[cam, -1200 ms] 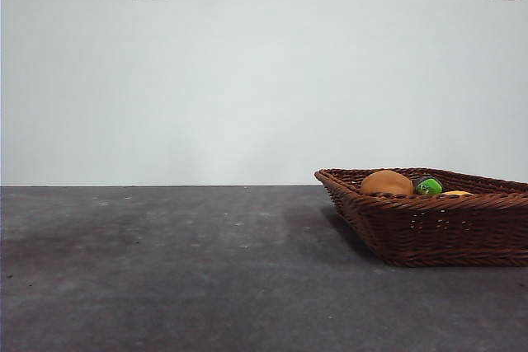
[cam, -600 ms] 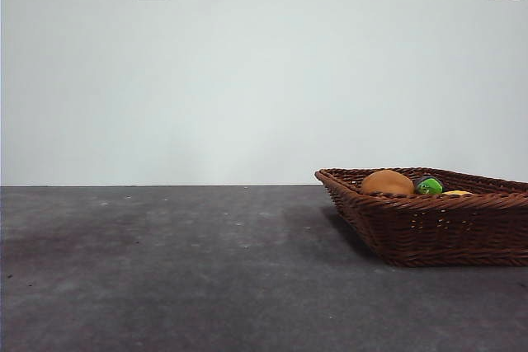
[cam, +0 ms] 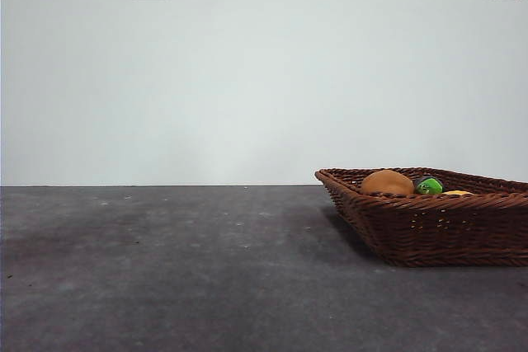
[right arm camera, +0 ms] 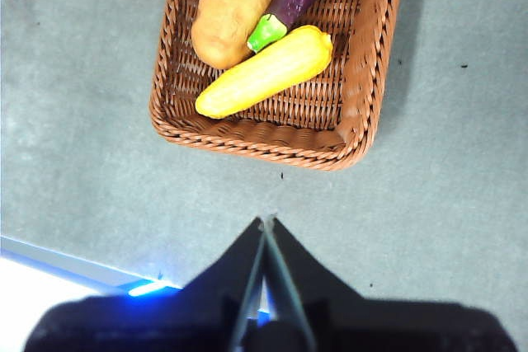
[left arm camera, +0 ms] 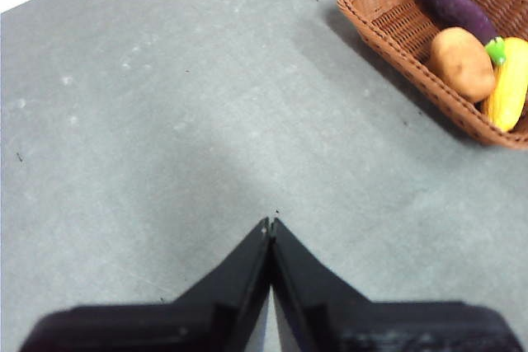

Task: Help me put the vegetables on the table into the basket

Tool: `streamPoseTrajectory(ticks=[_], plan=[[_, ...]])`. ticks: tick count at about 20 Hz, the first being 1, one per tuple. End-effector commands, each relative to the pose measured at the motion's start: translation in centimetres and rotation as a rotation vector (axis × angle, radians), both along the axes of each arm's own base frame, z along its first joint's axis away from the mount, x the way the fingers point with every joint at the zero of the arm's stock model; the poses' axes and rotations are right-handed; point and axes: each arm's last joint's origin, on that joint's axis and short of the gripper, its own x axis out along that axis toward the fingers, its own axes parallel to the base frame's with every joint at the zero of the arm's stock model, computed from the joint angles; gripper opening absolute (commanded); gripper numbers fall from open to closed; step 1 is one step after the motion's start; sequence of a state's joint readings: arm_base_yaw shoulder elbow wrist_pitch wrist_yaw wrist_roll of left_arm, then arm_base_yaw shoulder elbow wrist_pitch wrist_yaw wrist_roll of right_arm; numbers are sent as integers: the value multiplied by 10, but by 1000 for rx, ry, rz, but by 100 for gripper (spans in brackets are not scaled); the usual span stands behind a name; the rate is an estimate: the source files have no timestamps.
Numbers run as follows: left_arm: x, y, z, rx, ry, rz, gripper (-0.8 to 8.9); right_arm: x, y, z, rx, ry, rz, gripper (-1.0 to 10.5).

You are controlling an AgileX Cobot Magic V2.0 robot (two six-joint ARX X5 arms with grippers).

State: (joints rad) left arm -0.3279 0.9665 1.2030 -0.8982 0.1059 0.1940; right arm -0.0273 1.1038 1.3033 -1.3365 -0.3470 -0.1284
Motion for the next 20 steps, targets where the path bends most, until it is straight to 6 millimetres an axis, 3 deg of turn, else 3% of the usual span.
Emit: streamPoseTrajectory(ticks=[1,4,6,9,11,14,20], plan=[[3,1,5,11,-61,1,-4,4,0,-2,-1,9,5,0],[10,8,18,-20,-208,62,-4,7,0,-4,-1,20,5,0],[3,25,30,-18,-320,135,-4,8,0,-4,-1,17,5,0],[-28,47,42,-45,-422,204,-4,10,0,-3,-2,-12,5,0],[-51,56,38,-19,-491,266,-4,14,0,-2,-3,-52,5,0],[-70,63,9,19,-607,356,-4,20,0,2,-5,-123,5,0],[-68,65,-102,-94,-655,413,-4,31,-1,10,-9,-269,5,0]])
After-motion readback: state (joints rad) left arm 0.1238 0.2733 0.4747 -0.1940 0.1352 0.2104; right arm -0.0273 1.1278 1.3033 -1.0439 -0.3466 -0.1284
